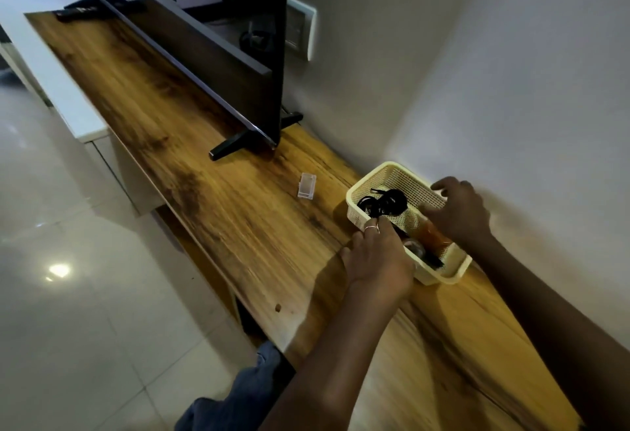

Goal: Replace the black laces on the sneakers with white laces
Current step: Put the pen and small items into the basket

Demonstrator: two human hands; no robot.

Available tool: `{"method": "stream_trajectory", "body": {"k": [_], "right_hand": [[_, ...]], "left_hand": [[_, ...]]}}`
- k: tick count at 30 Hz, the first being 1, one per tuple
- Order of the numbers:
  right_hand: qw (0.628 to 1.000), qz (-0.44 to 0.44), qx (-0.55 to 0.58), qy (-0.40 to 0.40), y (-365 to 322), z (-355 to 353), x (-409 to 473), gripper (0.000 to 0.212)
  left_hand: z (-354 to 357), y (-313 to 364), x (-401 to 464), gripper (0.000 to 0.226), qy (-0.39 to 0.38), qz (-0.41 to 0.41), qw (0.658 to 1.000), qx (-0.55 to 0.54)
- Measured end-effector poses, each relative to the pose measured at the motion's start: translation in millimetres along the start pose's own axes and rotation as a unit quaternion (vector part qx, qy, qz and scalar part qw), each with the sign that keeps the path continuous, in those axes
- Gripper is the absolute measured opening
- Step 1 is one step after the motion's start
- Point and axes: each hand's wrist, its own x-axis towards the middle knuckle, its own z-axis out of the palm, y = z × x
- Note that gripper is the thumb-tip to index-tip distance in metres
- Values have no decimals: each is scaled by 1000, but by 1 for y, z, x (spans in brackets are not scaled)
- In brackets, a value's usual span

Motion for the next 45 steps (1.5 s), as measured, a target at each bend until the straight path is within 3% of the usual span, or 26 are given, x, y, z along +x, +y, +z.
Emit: {"method": "stream_trajectory", "body": {"k": [2, 4, 7, 11, 16, 20, 24, 31, 34, 38, 43, 45], "right_hand": [[996, -58, 56, 38, -22, 1, 2, 29], [988, -125, 93, 26, -51, 7, 2, 23], [972, -210, 101, -34, -96, 28, 2, 26], [960, -258, 28, -107, -142, 74, 11, 36], [951, -214, -72, -209, -156, 119, 25, 43], [960, -201, -102, -164, -150, 125, 21, 41], [969, -208, 19, -132, -143, 112, 13, 32], [953, -218, 203, -48, -116, 30, -10, 35], [962, -149, 224, -39, -82, 2, -5, 33], [961, -66, 246, -110, -24, -15, -2, 17], [971, -103, 157, -150, 2, -2, -15, 32], [967, -89, 175, -163, 1, 6, -18, 45]], "left_hand": [[-8, -9, 1, 75, 9, -8, 1000, 0], [-18, -22, 0, 77, 18, -19, 1000, 13], [-33, -44, 0, 79, 29, -44, 998, 44], [-47, -70, 3, 78, 37, -75, 993, 78], [-56, -90, 3, 76, 37, -95, 990, 100], [-57, -94, 4, 78, 27, -97, 989, 110], [-53, -88, 4, 77, 24, -90, 989, 117], [-41, -66, 2, 76, 30, -36, 995, 90], [-33, -56, 3, 80, 25, 6, 996, 87], [-18, -39, 4, 79, 0, 72, 992, 104], [-6, -28, 3, 79, -51, 80, 986, 136], [-3, -26, 3, 80, -67, 77, 983, 155]]}}
